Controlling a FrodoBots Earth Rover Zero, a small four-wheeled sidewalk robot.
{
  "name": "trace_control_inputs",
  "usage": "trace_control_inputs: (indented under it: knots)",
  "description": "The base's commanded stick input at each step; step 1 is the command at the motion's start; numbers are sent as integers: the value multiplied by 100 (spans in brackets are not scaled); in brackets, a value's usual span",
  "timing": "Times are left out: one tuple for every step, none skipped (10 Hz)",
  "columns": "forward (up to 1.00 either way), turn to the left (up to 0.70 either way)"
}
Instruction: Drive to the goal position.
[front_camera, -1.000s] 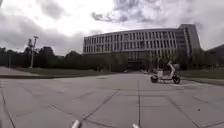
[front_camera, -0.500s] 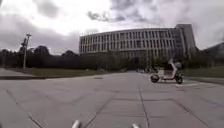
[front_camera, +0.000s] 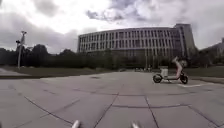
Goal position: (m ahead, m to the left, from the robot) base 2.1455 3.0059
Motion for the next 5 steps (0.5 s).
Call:
trace_control_inputs:
  knots:
    - [100, -14]
    - [100, -5]
    - [100, 0]
    - [100, -7]
    - [100, -22]
